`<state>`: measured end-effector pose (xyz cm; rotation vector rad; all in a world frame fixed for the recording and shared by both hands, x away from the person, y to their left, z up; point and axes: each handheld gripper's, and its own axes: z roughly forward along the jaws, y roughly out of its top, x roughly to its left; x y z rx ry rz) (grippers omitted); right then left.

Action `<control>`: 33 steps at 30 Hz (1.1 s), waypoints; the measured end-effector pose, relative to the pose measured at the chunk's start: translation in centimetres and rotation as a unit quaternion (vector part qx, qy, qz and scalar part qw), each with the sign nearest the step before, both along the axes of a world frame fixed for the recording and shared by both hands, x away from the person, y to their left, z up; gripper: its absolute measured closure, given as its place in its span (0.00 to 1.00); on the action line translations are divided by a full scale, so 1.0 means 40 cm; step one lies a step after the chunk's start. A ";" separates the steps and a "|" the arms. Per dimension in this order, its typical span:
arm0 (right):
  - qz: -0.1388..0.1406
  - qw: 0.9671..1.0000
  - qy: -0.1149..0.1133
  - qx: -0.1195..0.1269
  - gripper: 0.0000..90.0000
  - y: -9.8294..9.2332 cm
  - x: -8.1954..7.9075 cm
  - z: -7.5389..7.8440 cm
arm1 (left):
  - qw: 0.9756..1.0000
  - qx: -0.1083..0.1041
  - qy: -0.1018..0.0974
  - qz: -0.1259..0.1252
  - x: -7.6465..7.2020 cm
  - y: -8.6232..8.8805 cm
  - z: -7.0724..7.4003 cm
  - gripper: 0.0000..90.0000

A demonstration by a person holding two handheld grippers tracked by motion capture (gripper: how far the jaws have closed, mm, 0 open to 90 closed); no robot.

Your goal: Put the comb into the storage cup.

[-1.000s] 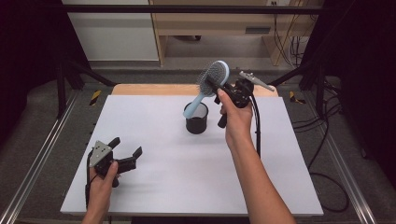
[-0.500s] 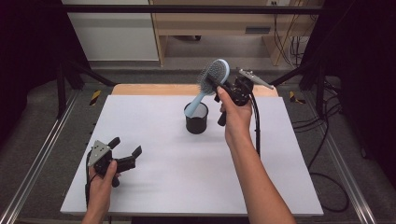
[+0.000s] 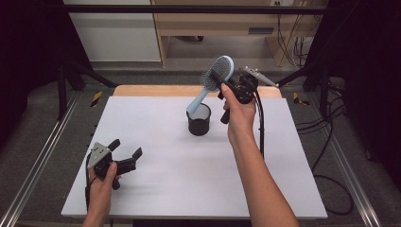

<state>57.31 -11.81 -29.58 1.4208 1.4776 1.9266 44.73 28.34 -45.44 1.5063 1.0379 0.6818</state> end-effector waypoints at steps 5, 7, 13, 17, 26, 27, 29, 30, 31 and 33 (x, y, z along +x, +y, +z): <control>-0.008 1.000 -0.010 0.009 0.58 -0.003 0.000 0.004 | 1.000 0.000 0.000 0.001 0.001 0.002 0.000 0.02; -0.014 1.000 -0.009 0.011 0.58 -0.006 0.000 0.005 | 1.000 0.000 0.000 0.001 0.001 0.002 0.000 0.02; -0.020 1.000 -0.013 0.018 0.58 -0.016 0.001 0.008 | 1.000 0.004 -0.002 -0.001 0.002 0.004 -0.001 0.02; -0.021 1.000 -0.013 0.014 0.58 -0.019 0.001 0.007 | 1.000 0.007 -0.002 -0.003 0.002 0.003 -0.002 0.02; -0.027 0.999 -0.012 0.013 0.58 -0.024 0.004 0.007 | 1.000 0.005 -0.002 -0.003 0.002 0.003 -0.001 0.02; -0.027 0.999 -0.011 0.014 0.58 -0.025 0.005 0.007 | 1.000 0.005 -0.002 -0.003 0.002 0.002 -0.001 0.02; -0.029 0.999 -0.011 0.012 0.58 -0.026 0.006 0.006 | 1.000 0.006 -0.002 -0.003 0.002 0.002 -0.001 0.02; -0.030 0.999 -0.011 0.013 0.58 -0.027 0.006 0.006 | 1.000 0.006 -0.002 -0.004 0.002 0.001 -0.001 0.02; -0.031 0.999 -0.011 0.013 0.58 -0.028 0.007 0.005 | 1.000 0.007 -0.002 -0.004 0.001 0.001 -0.001 0.02; -0.030 0.999 -0.011 0.013 0.58 -0.029 0.008 0.005 | 1.000 0.006 -0.002 -0.004 0.001 0.001 -0.001 0.02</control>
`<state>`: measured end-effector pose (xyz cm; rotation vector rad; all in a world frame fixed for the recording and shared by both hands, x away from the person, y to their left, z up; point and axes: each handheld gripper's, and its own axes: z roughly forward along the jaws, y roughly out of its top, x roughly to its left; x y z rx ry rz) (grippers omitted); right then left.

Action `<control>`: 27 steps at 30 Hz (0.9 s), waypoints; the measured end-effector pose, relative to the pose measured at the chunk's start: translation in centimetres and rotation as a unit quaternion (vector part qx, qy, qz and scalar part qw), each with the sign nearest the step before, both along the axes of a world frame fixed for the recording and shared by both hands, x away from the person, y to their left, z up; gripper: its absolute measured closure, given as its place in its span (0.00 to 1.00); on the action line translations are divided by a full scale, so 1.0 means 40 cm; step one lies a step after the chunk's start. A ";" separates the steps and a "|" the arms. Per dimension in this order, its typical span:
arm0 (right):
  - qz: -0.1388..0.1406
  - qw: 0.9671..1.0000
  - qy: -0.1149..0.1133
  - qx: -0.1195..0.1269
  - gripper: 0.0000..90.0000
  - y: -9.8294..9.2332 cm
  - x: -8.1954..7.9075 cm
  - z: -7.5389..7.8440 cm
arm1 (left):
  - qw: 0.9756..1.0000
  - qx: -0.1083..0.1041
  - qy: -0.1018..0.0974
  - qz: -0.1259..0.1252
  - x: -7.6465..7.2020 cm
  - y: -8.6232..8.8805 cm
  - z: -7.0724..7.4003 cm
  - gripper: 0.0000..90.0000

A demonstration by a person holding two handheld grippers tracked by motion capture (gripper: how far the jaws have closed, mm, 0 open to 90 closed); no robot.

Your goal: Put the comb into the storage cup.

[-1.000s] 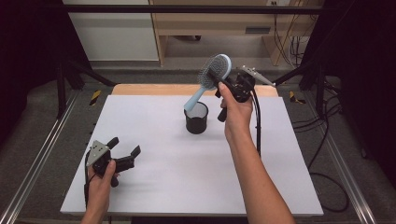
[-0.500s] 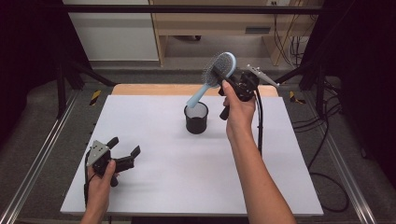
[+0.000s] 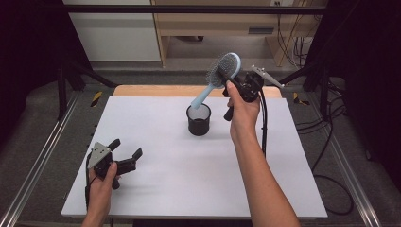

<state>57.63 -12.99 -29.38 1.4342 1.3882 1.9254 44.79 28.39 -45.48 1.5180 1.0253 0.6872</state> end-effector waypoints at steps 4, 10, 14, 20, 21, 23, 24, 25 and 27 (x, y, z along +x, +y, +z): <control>-0.003 1.000 -0.002 0.000 0.58 -0.005 0.003 0.000 | 1.000 0.001 -0.001 0.000 0.000 0.000 0.000 0.02; -0.010 1.000 -0.005 -0.002 0.58 -0.011 0.009 0.001 | 1.000 0.002 -0.002 -0.001 0.000 -0.001 0.000 0.02; -0.014 1.000 -0.008 -0.003 0.58 -0.013 0.013 -0.001 | 1.000 0.002 -0.001 -0.001 0.000 -0.001 0.000 0.02; -0.021 1.000 -0.008 -0.016 0.58 -0.011 0.022 -0.006 | 1.000 0.002 -0.002 0.000 -0.001 0.001 0.000 0.02; -0.021 1.000 -0.006 -0.017 0.58 -0.010 0.023 -0.008 | 1.000 0.002 -0.002 0.000 -0.001 0.001 0.000 0.02; -0.020 1.000 -0.006 -0.022 0.58 -0.007 0.027 -0.013 | 1.000 0.002 -0.001 0.000 0.000 0.000 -0.001 0.02; -0.019 1.000 -0.005 -0.025 0.58 -0.005 0.029 -0.015 | 1.000 0.002 0.000 0.000 0.000 0.000 -0.001 0.02; -0.018 0.999 -0.005 -0.030 0.58 -0.003 0.030 -0.018 | 1.000 0.002 0.000 -0.001 0.000 -0.001 -0.001 0.03; -0.016 0.999 -0.004 -0.034 0.58 0.003 0.033 -0.022 | 1.000 0.001 0.000 -0.002 0.000 -0.001 -0.002 0.03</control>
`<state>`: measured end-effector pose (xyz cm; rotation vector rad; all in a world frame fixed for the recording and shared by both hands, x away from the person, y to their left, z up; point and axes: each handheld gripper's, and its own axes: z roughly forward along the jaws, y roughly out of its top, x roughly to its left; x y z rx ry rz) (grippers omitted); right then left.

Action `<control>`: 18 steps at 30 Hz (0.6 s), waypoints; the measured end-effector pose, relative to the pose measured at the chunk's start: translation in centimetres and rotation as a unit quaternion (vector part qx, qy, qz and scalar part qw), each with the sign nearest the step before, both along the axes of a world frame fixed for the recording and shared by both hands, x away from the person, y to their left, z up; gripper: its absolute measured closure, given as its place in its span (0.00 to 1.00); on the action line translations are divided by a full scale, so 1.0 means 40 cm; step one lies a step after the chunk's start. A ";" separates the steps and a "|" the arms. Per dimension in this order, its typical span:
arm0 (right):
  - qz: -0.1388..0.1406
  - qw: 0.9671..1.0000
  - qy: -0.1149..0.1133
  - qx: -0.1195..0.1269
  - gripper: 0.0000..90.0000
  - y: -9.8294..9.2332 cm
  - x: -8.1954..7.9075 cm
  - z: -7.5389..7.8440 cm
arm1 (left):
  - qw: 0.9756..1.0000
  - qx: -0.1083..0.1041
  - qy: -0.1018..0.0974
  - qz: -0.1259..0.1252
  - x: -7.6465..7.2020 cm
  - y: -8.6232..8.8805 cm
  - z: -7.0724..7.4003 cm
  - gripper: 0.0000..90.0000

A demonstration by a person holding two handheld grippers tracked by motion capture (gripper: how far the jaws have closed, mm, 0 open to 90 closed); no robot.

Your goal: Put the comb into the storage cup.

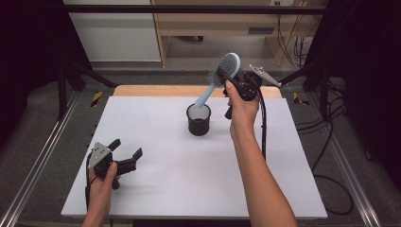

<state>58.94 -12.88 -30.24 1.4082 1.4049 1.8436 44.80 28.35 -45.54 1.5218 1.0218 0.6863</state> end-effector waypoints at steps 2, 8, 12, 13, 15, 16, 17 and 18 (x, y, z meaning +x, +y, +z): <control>0.001 1.000 0.001 -0.002 0.58 0.005 0.002 -0.002 | 1.000 0.000 0.000 -0.001 0.000 0.000 0.000 0.03; 0.001 1.000 0.002 -0.014 0.58 0.009 0.007 -0.009 | 1.000 -0.001 0.000 -0.002 0.000 0.000 0.000 0.03; 0.000 1.000 0.004 -0.019 0.58 0.008 0.008 -0.011 | 1.000 0.000 -0.002 -0.002 0.000 -0.001 0.000 0.03; 0.000 1.000 0.004 -0.018 0.58 0.007 0.009 -0.011 | 1.000 0.000 -0.002 -0.002 -0.001 -0.001 0.000 0.03; 0.000 1.000 0.006 -0.019 0.58 0.008 0.010 -0.011 | 1.000 0.001 -0.002 -0.003 -0.001 -0.001 0.000 0.03; 0.000 1.000 0.006 -0.021 0.58 0.008 0.010 -0.012 | 1.000 0.001 -0.003 -0.003 -0.001 -0.001 0.000 0.03; 0.000 1.000 0.007 -0.025 0.58 0.008 0.011 -0.014 | 1.000 0.001 -0.003 -0.004 -0.001 -0.001 0.000 0.03; 0.000 1.000 0.008 -0.028 0.58 0.009 0.012 -0.015 | 1.000 0.002 -0.003 -0.004 -0.001 -0.002 0.000 0.03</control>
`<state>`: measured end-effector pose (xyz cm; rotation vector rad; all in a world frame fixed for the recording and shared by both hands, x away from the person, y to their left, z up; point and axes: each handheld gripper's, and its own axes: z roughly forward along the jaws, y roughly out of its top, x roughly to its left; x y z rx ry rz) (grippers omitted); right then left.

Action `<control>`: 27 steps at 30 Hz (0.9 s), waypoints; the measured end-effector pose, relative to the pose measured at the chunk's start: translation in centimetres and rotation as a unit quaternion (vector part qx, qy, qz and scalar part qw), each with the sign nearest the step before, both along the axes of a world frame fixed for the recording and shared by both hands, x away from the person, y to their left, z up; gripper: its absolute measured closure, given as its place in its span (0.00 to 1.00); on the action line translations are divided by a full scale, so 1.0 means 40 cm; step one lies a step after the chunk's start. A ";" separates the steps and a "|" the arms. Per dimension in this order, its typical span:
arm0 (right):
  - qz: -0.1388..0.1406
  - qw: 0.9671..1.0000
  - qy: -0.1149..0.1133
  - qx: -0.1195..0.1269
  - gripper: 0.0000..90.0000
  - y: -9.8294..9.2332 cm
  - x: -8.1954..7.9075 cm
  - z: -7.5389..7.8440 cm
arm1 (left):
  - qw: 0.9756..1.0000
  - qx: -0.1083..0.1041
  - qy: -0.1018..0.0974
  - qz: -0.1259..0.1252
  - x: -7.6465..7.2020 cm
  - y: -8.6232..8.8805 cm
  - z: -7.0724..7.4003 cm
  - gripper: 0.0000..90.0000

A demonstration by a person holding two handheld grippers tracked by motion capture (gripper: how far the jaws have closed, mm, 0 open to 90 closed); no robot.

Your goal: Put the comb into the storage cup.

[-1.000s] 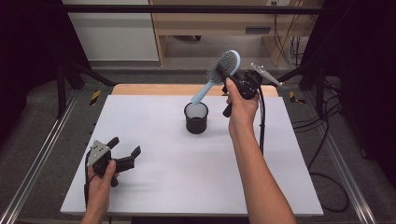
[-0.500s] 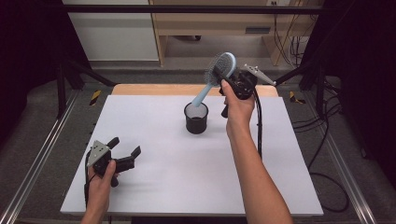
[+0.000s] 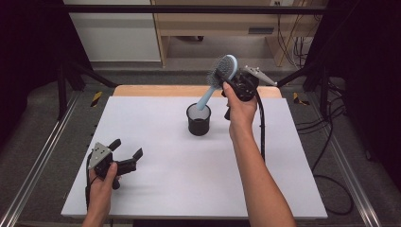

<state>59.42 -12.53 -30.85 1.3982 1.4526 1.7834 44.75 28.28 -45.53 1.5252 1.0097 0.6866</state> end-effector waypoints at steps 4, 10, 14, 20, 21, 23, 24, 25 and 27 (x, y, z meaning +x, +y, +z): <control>0.001 1.000 0.002 -0.010 0.58 0.003 0.002 -0.005 | 1.000 0.000 0.000 0.000 0.000 0.000 0.000 0.03; 0.003 1.000 0.004 -0.019 0.58 0.012 0.006 -0.013 | 1.000 0.004 -0.001 -0.005 -0.001 -0.005 0.000 0.03; 0.004 1.000 0.006 -0.029 0.58 0.022 0.010 -0.019 | 1.000 0.003 -0.002 -0.005 -0.002 -0.005 0.001 0.03; 0.007 0.999 0.012 -0.036 0.57 0.032 0.014 -0.028 | 1.000 0.004 -0.006 -0.007 -0.002 -0.004 0.001 0.03; 0.007 0.999 0.012 -0.038 0.57 0.033 0.015 -0.031 | 1.000 0.005 -0.006 -0.007 -0.002 -0.005 0.001 0.03; 0.009 0.999 0.015 -0.038 0.57 0.035 0.017 -0.036 | 1.000 0.005 -0.006 -0.007 -0.002 -0.005 0.001 0.03; 0.010 0.999 0.015 -0.038 0.57 0.036 0.018 -0.040 | 1.000 0.006 -0.008 -0.006 -0.002 -0.005 0.002 0.03; 0.011 0.999 0.016 -0.038 0.57 0.038 0.019 -0.044 | 1.000 0.007 -0.011 -0.005 -0.003 -0.005 0.003 0.03; 0.012 0.999 0.018 -0.040 0.57 0.040 0.020 -0.053 | 1.000 0.009 -0.015 -0.004 -0.004 -0.005 0.005 0.03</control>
